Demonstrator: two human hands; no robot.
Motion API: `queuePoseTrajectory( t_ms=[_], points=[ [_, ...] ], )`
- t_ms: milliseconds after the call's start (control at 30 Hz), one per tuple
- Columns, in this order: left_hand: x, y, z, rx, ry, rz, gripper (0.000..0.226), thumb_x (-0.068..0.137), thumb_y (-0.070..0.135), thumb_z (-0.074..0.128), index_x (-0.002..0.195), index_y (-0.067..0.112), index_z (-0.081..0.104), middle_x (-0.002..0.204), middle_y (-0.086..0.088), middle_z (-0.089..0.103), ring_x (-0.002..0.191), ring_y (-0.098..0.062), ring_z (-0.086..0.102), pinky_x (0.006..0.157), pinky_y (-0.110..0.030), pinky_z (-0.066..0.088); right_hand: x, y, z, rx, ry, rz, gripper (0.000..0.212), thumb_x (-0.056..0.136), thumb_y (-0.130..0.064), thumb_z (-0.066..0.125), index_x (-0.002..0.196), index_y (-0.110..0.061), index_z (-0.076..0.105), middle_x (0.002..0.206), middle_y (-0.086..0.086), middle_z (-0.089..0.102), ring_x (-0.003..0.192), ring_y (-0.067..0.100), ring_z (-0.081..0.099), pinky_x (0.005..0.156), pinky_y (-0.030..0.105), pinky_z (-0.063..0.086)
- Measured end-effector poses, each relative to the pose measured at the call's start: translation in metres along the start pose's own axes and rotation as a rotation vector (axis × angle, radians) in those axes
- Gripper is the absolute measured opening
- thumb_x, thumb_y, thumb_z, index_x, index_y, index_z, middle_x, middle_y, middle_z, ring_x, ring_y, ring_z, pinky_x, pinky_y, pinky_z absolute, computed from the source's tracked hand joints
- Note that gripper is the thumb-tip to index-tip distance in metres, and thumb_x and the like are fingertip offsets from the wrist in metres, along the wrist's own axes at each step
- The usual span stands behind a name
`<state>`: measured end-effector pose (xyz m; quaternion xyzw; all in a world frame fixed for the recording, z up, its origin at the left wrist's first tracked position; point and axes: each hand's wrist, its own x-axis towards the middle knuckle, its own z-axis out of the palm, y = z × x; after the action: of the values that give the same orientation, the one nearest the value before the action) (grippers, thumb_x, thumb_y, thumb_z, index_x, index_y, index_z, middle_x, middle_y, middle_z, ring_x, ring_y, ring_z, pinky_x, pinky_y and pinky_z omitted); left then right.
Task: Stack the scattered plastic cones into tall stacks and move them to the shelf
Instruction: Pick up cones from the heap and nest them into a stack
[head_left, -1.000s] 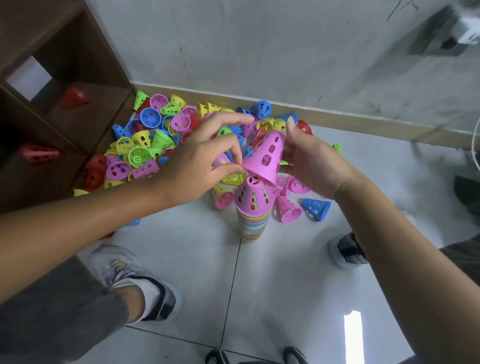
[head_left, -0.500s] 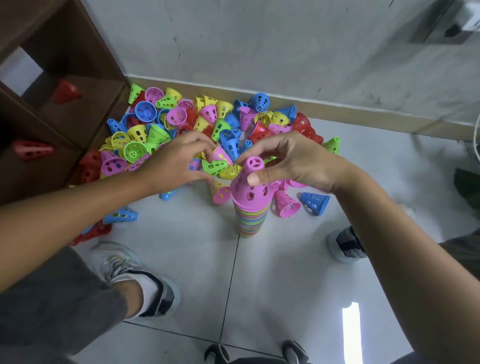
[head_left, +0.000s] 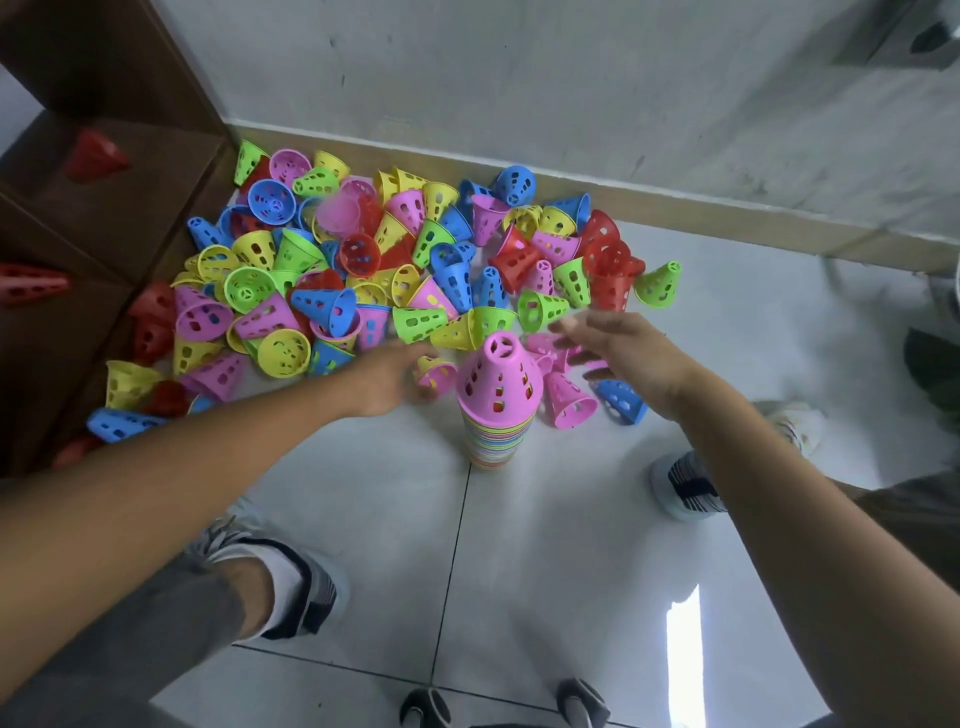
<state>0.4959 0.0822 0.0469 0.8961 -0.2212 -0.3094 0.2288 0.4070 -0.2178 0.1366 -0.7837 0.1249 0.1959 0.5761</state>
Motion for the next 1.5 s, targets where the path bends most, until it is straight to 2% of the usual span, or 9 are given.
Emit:
queuePoseTrajectory(
  t_ms=[233, 333, 467, 633, 733, 867, 1033, 1200, 1500],
  points=[
    [0.05, -0.059, 0.063, -0.366, -0.049, -0.134, 0.098, 0.066, 0.066, 0.072, 0.151, 0.034, 0.035, 0.14, 0.004, 0.058, 0.117, -0.016, 0.061, 0.102, -0.047, 0.052, 0.014, 0.079, 0.016, -0.001, 0.053, 0.297, 0.048, 0.1, -0.036, 0.056, 0.146, -0.03, 0.043, 0.109, -0.001, 0.065, 0.095, 0.024, 0.066, 0.082, 0.037, 0.056],
    [0.029, -0.018, 0.057, -0.448, 0.01, -0.17, 0.062, 0.088, 0.027, 0.071, 0.144, 0.024, 0.045, 0.129, 0.004, 0.059, 0.094, -0.006, 0.057, 0.075, -0.017, 0.056, 0.013, 0.094, 0.022, 0.077, 0.055, 0.342, 0.055, 0.101, -0.035, 0.055, 0.152, -0.032, 0.034, 0.119, 0.0, 0.06, 0.102, 0.027, 0.066, 0.088, 0.04, 0.055],
    [0.022, -0.006, 0.062, -0.584, 0.095, -0.233, 0.048, 0.098, 0.002, 0.056, 0.143, 0.017, 0.048, 0.124, -0.003, 0.059, 0.077, 0.01, 0.06, 0.057, -0.007, 0.047, 0.012, 0.105, 0.025, 0.133, 0.054, 0.377, 0.059, 0.102, -0.036, 0.055, 0.154, -0.031, 0.03, 0.132, -0.002, 0.05, 0.109, 0.029, 0.064, 0.091, 0.042, 0.054],
    [0.012, -0.012, 0.066, -0.714, 0.26, -0.332, 0.013, 0.097, 0.015, 0.06, 0.105, 0.013, 0.069, 0.08, -0.005, 0.062, 0.072, -0.018, 0.054, 0.073, -0.034, 0.047, 0.012, 0.114, 0.026, 0.174, 0.095, 0.404, 0.052, 0.101, -0.04, 0.054, 0.149, -0.028, 0.041, 0.131, -0.002, 0.055, 0.109, 0.026, 0.064, 0.088, 0.038, 0.054],
    [0.009, -0.017, 0.065, -0.741, 0.357, -0.367, 0.01, 0.095, 0.015, 0.066, 0.088, 0.018, 0.072, 0.061, 0.01, 0.062, 0.06, -0.011, 0.052, 0.073, -0.037, 0.05, 0.014, 0.118, 0.025, 0.205, 0.122, 0.38, 0.048, 0.101, -0.04, 0.054, 0.147, -0.025, 0.046, 0.129, -0.003, 0.057, 0.109, 0.024, 0.064, 0.09, 0.038, 0.055],
    [0.0, -0.012, 0.063, -0.749, 0.445, -0.349, 0.018, 0.09, 0.006, 0.072, 0.078, 0.02, 0.074, 0.078, -0.003, 0.072, 0.071, -0.022, 0.063, 0.078, -0.048, 0.058, 0.016, 0.12, 0.026, 0.264, 0.174, 0.384, 0.041, 0.102, -0.037, 0.055, 0.138, -0.019, 0.054, 0.112, -0.01, 0.061, 0.106, 0.023, 0.067, 0.089, 0.038, 0.056],
    [-0.006, 0.011, 0.043, -0.943, 0.508, -0.256, 0.009, 0.089, -0.007, 0.068, 0.093, 0.001, 0.069, 0.081, -0.007, 0.068, 0.065, -0.012, 0.066, 0.063, -0.024, 0.059, 0.019, 0.122, 0.023, 0.262, 0.259, 0.384, 0.032, 0.099, -0.029, 0.06, 0.124, -0.009, 0.066, 0.111, 0.006, 0.071, 0.09, 0.021, 0.068, 0.08, 0.033, 0.057],
    [-0.012, 0.029, 0.006, -1.25, 0.402, -0.175, 0.024, 0.09, -0.01, 0.064, 0.103, 0.008, 0.053, 0.067, 0.003, 0.071, 0.065, -0.013, 0.07, 0.069, -0.028, 0.062, 0.018, 0.114, 0.016, 0.3, 0.373, 0.371, 0.024, 0.096, -0.021, 0.066, 0.115, -0.008, 0.07, 0.098, 0.003, 0.071, 0.08, 0.015, 0.065, 0.071, 0.026, 0.054],
    [-0.027, 0.068, -0.06, -1.447, 0.035, 0.072, 0.064, 0.08, -0.007, 0.064, 0.138, 0.014, 0.052, 0.113, -0.014, 0.072, 0.1, -0.021, 0.072, 0.079, -0.023, 0.06, 0.011, 0.094, -0.003, 0.517, 0.527, 0.297, 0.018, 0.089, 0.0, 0.069, 0.107, 0.001, 0.073, 0.094, 0.01, 0.07, 0.082, 0.022, 0.063, 0.07, 0.025, 0.056]
  ],
)
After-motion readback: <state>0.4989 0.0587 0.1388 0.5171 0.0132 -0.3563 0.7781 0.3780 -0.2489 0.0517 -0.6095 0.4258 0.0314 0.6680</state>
